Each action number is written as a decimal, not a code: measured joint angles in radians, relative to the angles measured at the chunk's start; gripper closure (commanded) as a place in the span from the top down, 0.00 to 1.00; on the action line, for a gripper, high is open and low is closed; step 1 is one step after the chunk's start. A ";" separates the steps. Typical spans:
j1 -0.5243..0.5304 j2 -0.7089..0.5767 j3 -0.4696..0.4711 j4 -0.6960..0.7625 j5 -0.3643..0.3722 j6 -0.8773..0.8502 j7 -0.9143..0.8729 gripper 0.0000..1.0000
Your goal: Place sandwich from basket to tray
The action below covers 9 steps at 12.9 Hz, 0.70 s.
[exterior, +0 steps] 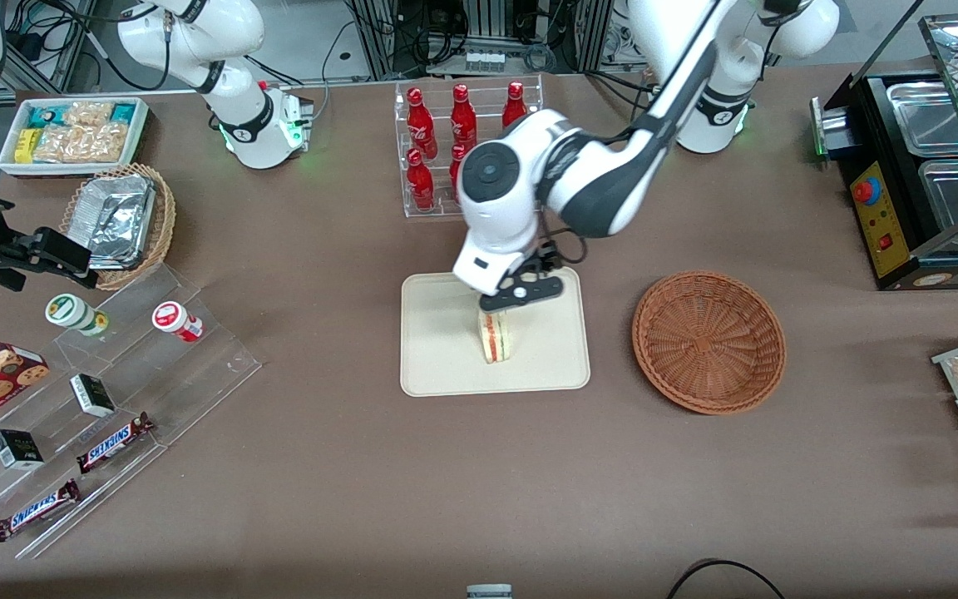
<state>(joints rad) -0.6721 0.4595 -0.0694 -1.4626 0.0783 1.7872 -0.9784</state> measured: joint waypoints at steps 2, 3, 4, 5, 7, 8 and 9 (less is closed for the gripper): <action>0.067 -0.043 0.002 -0.015 0.000 -0.083 0.047 1.00; 0.098 -0.060 0.003 -0.036 0.000 -0.096 0.080 1.00; 0.129 -0.078 0.004 -0.060 0.000 -0.097 0.128 1.00; 0.161 -0.096 0.004 -0.087 0.000 -0.098 0.180 1.00; 0.221 -0.140 0.005 -0.135 0.000 -0.098 0.272 1.00; 0.243 -0.163 0.005 -0.156 0.000 -0.099 0.310 1.00; 0.261 -0.186 0.006 -0.179 0.000 -0.099 0.346 1.00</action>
<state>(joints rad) -0.4115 0.2735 -0.0633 -1.6415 0.0785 1.6880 -0.6320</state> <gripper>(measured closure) 0.000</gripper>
